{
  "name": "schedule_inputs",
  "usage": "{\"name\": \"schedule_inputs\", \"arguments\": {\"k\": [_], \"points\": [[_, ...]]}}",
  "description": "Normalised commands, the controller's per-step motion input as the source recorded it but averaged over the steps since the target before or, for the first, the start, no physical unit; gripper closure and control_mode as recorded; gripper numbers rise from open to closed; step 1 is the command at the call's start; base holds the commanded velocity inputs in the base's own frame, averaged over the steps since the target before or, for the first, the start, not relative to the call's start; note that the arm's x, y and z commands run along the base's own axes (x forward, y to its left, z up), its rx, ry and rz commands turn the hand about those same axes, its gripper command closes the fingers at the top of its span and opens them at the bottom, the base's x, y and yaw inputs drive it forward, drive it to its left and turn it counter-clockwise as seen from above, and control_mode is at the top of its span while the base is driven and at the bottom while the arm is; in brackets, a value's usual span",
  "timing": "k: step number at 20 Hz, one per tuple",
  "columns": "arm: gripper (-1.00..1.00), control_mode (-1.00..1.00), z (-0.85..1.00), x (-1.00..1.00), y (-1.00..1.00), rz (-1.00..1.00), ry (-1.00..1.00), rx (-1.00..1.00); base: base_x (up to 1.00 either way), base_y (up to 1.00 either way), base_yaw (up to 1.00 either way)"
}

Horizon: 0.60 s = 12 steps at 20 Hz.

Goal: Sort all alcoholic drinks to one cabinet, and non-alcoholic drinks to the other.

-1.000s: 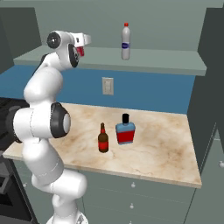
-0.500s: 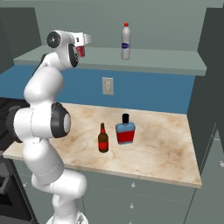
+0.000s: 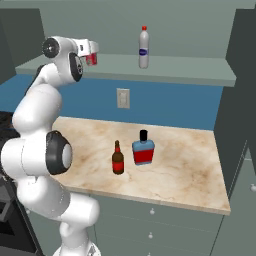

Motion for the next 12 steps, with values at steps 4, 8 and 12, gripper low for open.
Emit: {"name": "schedule_inputs", "arguments": {"k": [4, 8, 12], "points": [[-1.00, -1.00, 0.00, -1.00, 0.00, 0.00, -0.03, 0.00, 0.00, 0.00, 0.00], [-1.00, -1.00, 0.00, -1.00, 0.00, 0.00, -0.01, 0.00, 0.00, 0.00, 0.00], [-1.00, -1.00, 0.00, -1.00, 0.00, 0.00, 0.00, 0.01, 0.00, 0.00, 0.00]]}}
